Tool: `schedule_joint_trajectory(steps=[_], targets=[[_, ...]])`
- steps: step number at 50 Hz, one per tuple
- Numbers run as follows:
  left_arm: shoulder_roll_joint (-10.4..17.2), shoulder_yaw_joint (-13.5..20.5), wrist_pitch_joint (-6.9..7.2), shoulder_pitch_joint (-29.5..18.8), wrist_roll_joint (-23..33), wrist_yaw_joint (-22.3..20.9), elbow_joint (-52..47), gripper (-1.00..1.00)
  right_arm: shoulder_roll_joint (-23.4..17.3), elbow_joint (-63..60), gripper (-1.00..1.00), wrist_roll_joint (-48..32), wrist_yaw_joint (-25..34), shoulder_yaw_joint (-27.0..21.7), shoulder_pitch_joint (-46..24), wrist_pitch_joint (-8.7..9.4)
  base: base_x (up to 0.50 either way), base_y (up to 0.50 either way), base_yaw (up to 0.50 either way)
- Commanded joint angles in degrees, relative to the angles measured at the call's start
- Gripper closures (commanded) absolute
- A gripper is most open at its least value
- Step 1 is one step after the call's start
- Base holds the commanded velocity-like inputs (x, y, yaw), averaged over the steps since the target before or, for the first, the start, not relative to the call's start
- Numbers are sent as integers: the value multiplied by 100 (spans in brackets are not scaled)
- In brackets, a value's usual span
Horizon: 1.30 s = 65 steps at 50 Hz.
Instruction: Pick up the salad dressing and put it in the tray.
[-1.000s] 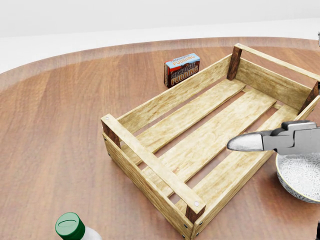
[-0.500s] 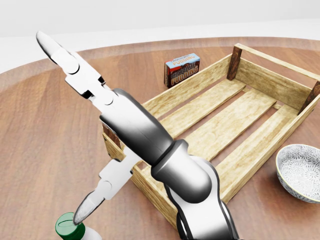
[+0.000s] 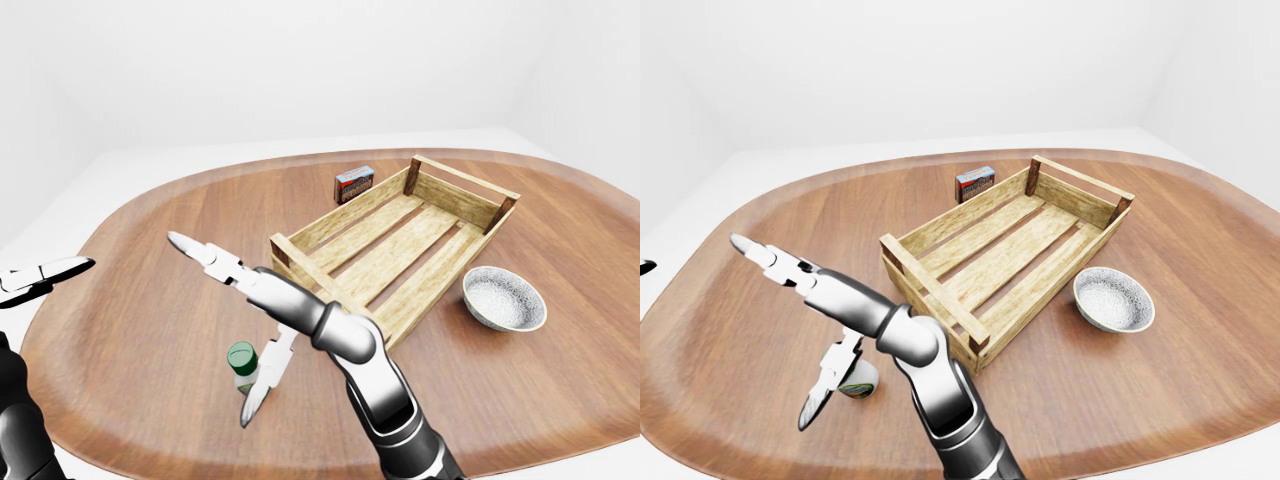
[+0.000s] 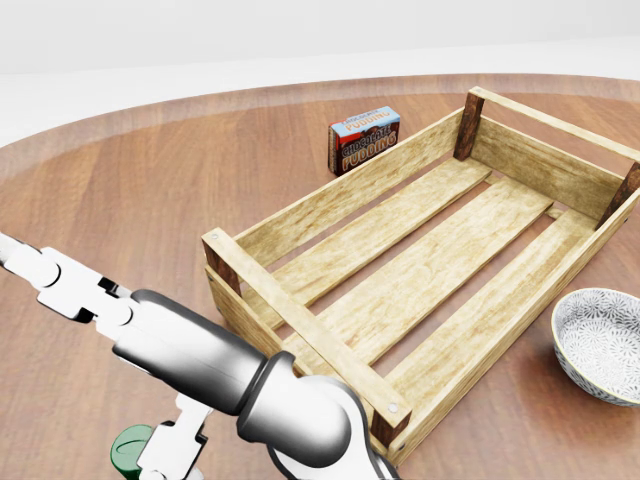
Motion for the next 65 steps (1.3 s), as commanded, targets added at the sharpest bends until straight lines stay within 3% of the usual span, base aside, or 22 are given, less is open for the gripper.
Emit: schedule_joint_trajectory(steps=[1, 14, 21, 27, 38, 47, 65], targets=[[5, 13, 0, 14, -27, 11, -15, -100, -13, 358, -100, -172, 345, 285, 175, 0, 0, 0, 0], [-7, -19, 0, -2, 6, 1, 19, -100, -58, 737, -100, -1191, 585, 407, 13, 0, 0, 0, 0], [-16, -89, 0, -25, 47, -19, 144, -100, -145, 1307, -100, -2685, 585, 596, -181, 0, 0, 0, 0], [10, -59, 0, -29, 8, -2, 116, -100, -11, 1894, -100, -4004, 585, 315, -199, 0, 0, 0, 0], [-16, -99, 0, -19, 32, -20, 135, -100, 120, 2177, -100, -5345, 585, -174, -358, 0, 0, 0, 0], [-38, -86, 0, 1, 24, -35, 101, -100, 564, 2024, -100, -5571, 585, -117, -224, 0, 0, 0, 0], [-39, -63, 0, 8, -57, -19, 69, -100, 590, 2011, -100, -4767, 585, 264, -372, 0, 0, 0, 0]])
